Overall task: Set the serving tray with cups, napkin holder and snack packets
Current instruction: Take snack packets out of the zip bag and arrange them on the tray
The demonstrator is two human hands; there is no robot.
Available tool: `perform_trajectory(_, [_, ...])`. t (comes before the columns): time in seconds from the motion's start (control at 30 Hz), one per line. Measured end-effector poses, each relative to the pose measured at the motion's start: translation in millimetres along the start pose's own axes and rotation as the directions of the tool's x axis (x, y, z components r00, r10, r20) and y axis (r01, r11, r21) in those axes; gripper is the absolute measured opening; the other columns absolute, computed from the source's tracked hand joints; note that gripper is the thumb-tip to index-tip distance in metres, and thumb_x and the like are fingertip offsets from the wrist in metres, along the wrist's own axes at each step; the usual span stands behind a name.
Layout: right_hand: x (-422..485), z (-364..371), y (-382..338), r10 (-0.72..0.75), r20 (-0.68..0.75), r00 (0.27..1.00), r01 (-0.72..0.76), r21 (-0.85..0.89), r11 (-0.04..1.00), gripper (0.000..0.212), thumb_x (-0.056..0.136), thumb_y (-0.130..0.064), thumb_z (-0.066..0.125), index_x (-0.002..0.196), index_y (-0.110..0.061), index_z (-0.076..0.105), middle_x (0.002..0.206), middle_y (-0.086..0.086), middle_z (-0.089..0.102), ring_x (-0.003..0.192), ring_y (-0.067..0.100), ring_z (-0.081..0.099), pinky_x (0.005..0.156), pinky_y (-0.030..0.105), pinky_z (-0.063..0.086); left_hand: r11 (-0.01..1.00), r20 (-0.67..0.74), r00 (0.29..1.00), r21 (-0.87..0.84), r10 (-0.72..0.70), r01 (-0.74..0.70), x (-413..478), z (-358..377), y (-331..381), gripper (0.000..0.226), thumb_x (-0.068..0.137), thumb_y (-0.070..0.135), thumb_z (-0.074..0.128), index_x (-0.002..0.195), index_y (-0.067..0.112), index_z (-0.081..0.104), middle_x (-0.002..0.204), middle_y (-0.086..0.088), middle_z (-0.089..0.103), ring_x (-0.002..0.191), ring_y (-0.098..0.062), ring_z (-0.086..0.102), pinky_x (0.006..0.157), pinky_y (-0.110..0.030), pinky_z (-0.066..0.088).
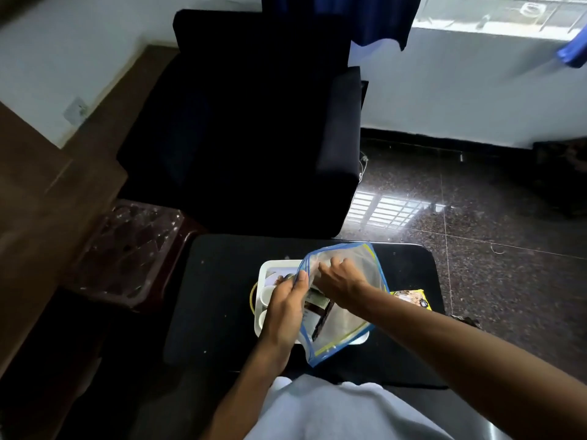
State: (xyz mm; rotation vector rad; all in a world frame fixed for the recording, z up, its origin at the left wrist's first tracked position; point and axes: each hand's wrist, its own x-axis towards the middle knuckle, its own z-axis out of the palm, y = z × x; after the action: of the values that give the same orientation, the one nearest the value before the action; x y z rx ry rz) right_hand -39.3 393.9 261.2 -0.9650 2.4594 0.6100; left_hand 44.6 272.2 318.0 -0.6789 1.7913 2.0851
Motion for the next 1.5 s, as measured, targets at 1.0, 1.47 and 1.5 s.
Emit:
perform_trajectory(1.0, [-183,-30,115,0.587,-0.153,0.795,0.171,0.985,0.025,0.023,0.095,-0.023,0.063,0.116,-0.016,0.068,0.103,0.0,0.075,0.089,0.014,0.073,0.071,0.025,0.059,0.987,-0.232,0.971,-0.129,0.064,-0.096,10,6,-1,0.04,0.109,0.029,0.04,0.134,0.01,0.064,0.13,-0.004,0.072,0.126,-0.018,0.064,0.113,-0.039,0.045])
perform_trajectory(1.47, [-84,247,121,0.557,0.422,0.715,-0.421,0.896,-0.139,0.039,0.091,-0.036,0.067,0.117,-0.007,0.061,0.109,0.016,0.071,0.094,0.029,0.066,0.078,0.035,0.052,0.966,-0.316,0.939,-0.17,0.135,-0.196,-21,63,-18,0.043,0.109,0.031,0.03,0.135,0.015,0.06,0.134,0.007,0.07,0.125,-0.003,0.063,0.101,-0.022,0.052])
perform_trajectory(1.5, [-77,259,117,0.529,0.45,0.72,-0.447,0.883,-0.142,0.039,0.091,-0.035,0.067,0.116,-0.006,0.061,0.111,0.017,0.071,0.101,0.032,0.065,0.081,0.035,0.049,0.964,-0.323,0.937,-0.177,0.135,-0.2,-24,67,-20,0.044,0.109,0.032,0.03,0.136,0.015,0.06,0.135,0.006,0.069,0.127,-0.004,0.062,0.102,-0.026,0.051])
